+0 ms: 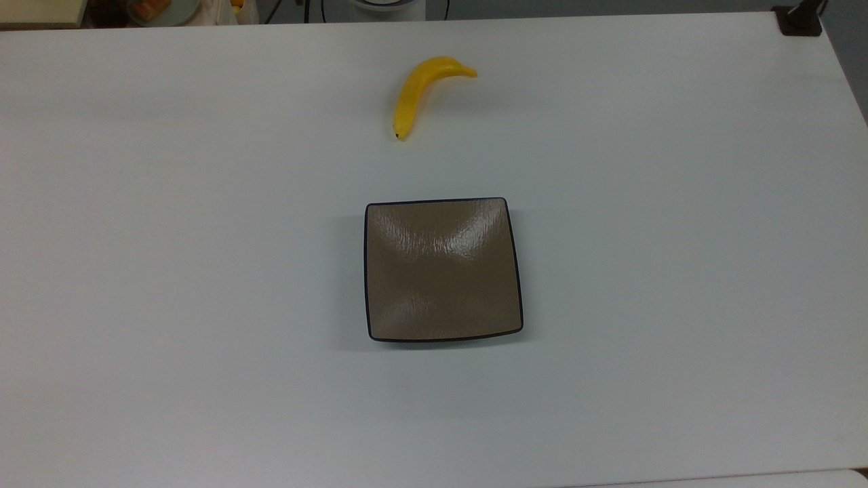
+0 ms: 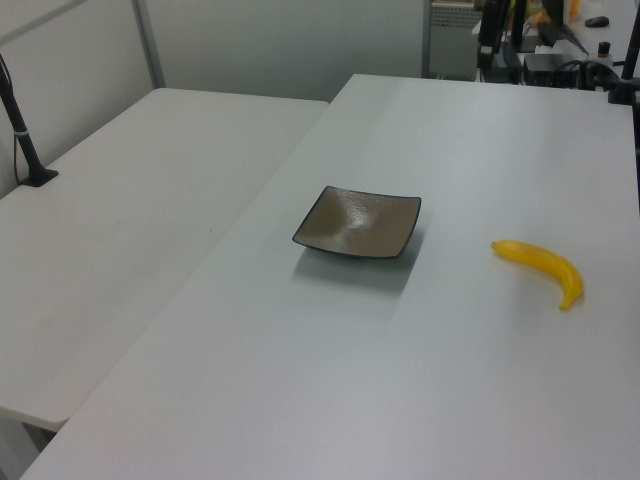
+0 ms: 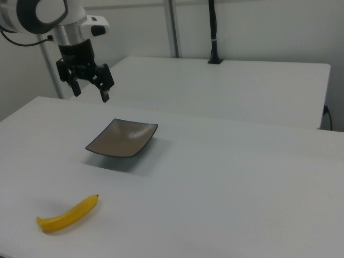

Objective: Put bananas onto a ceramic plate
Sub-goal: 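Move the gripper over the yellow banana and lower toward it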

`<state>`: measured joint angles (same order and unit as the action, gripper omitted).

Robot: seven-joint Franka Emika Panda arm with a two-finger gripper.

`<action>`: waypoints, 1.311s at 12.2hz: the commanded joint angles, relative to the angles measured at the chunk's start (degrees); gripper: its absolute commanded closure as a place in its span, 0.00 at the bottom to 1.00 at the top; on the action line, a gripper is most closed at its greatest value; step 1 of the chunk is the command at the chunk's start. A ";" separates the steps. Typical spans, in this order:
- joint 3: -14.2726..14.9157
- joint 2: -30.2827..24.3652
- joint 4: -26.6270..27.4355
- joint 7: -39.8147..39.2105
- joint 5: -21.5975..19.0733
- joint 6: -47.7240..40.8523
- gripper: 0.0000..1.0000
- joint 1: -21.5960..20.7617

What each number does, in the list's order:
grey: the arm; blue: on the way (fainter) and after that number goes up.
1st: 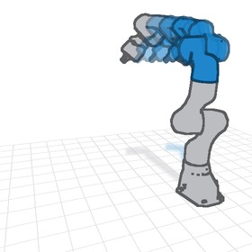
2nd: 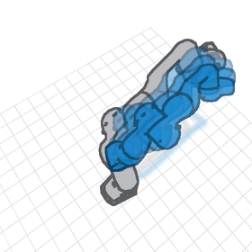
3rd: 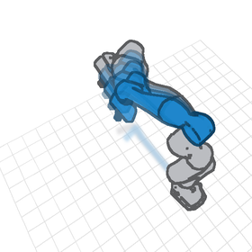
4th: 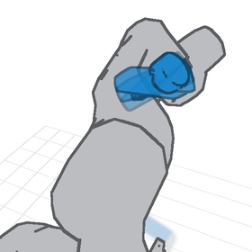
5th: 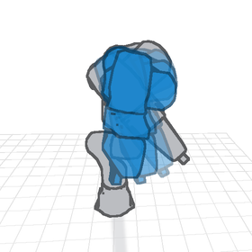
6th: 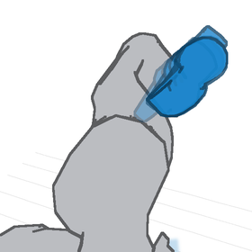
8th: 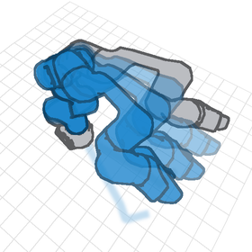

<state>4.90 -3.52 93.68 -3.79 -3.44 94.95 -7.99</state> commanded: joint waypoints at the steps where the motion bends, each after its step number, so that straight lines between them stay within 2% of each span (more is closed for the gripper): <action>1: -0.14 0.44 1.84 1.16 0.10 1.81 0.00 -1.76; 6: -0.68 0.62 3.61 1.16 0.10 1.90 0.00 -2.99; 8: -2.43 0.62 5.98 1.07 0.19 1.90 0.00 -3.00; 11: -5.24 0.97 9.94 -0.77 3.52 1.90 0.00 -3.00; 13: -5.51 0.97 12.22 -5.07 4.06 1.90 0.00 -3.00; 16: -5.95 1.59 16.34 -5.17 5.02 3.57 0.00 -3.00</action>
<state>-0.76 -1.35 105.80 -7.57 0.63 95.76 -10.78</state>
